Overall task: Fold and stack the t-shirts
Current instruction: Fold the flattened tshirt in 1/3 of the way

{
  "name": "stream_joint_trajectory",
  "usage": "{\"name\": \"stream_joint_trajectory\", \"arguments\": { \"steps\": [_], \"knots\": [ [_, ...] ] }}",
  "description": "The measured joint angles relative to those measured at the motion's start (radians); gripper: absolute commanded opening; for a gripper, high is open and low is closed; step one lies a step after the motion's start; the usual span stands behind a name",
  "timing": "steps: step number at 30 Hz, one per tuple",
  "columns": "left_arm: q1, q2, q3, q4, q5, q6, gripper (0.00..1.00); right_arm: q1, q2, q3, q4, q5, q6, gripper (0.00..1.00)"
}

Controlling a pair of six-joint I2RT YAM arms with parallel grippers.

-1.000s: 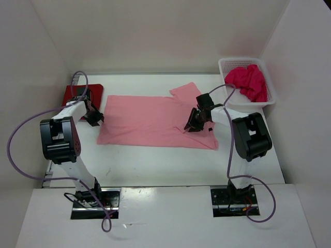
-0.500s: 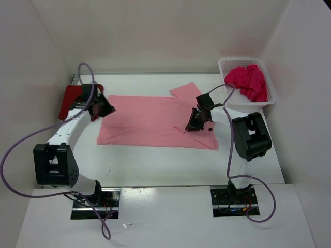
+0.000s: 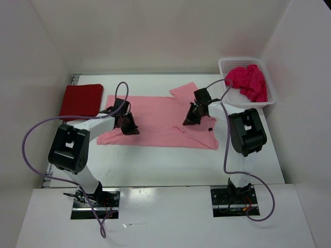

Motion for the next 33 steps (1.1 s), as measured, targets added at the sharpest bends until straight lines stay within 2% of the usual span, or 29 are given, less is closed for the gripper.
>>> {"name": "stream_joint_trajectory", "arguments": {
  "steps": [6,8,10,15,19,25,33],
  "knots": [
    [0.008,0.002,-0.029,0.004,-0.007,0.0,0.13,0.0,0.1,0.174,-0.005,-0.018,0.014,0.05],
    [0.008,0.002,-0.03,0.0,-0.003,-0.001,0.13,0.0,0.139,0.234,-0.005,-0.027,0.018,0.19],
    [0.008,-0.003,-0.03,-0.002,0.0,-0.002,0.13,0.0,0.143,0.245,-0.009,-0.025,0.018,0.23],
    [-0.018,-0.024,-0.029,0.005,0.014,-0.026,0.13,0.0,-0.011,0.096,-0.017,0.019,0.005,0.24],
    [-0.095,-0.005,0.002,0.008,0.034,-0.033,0.13,-0.005,-0.117,-0.021,-0.012,0.038,-0.003,0.34],
    [-0.185,0.066,0.083,0.058,0.078,-0.05,0.13,-0.016,-0.109,-0.086,-0.01,0.042,-0.013,0.35],
    [-0.19,0.084,0.084,0.073,0.088,-0.053,0.13,-0.025,-0.041,-0.061,0.0,0.041,-0.016,0.35]
  ]
}}
